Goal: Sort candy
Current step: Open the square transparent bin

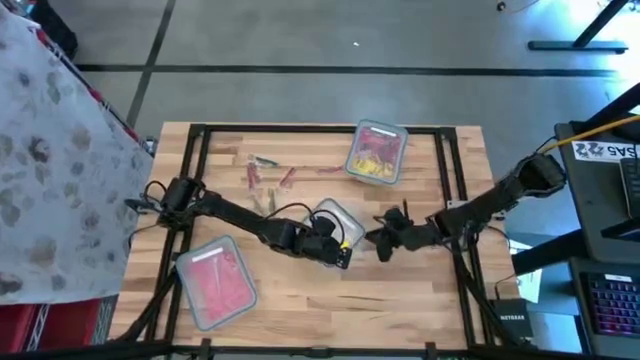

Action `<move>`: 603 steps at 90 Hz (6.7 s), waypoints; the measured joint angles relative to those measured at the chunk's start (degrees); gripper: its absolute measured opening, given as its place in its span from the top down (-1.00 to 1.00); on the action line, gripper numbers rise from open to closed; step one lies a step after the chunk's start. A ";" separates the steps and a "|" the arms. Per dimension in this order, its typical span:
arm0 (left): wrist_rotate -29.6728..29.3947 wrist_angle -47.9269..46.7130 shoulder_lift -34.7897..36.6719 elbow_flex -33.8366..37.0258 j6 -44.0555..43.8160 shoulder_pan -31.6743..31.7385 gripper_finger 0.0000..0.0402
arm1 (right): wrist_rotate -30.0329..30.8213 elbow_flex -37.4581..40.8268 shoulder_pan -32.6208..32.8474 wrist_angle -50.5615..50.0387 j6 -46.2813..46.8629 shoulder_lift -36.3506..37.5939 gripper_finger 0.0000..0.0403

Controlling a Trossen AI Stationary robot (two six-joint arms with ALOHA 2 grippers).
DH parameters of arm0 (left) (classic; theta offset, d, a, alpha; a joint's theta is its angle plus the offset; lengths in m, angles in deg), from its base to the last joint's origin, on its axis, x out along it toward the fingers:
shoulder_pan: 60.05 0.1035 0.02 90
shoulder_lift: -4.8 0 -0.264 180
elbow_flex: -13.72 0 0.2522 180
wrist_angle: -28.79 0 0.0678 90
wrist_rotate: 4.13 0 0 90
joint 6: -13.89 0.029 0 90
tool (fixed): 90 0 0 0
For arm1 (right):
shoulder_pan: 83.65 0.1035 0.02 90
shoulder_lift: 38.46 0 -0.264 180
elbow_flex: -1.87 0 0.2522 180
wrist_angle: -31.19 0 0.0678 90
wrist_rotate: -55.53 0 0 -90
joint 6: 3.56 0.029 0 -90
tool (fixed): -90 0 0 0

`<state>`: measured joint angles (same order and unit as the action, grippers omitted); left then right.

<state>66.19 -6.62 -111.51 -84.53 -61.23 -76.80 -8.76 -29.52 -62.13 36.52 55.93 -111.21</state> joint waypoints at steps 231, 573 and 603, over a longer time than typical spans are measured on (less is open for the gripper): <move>2.83 -31.43 3.32 -14.47 7.65 1.12 1.00 | -13.71 -0.59 19.99 -5.95 -10.11 7.16 0.61; -8.85 -24.81 10.36 -7.15 3.09 -3.81 1.00 | -1.58 -35.26 -2.13 -72.71 -7.25 15.82 0.26; -10.40 -14.93 10.30 -6.24 9.90 -1.94 1.00 | -5.23 -33.87 -8.58 -89.76 -8.51 15.87 0.26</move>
<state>55.80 -21.55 -101.21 -90.77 -51.33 -78.74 -13.99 -63.39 -70.70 -53.24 47.41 -95.34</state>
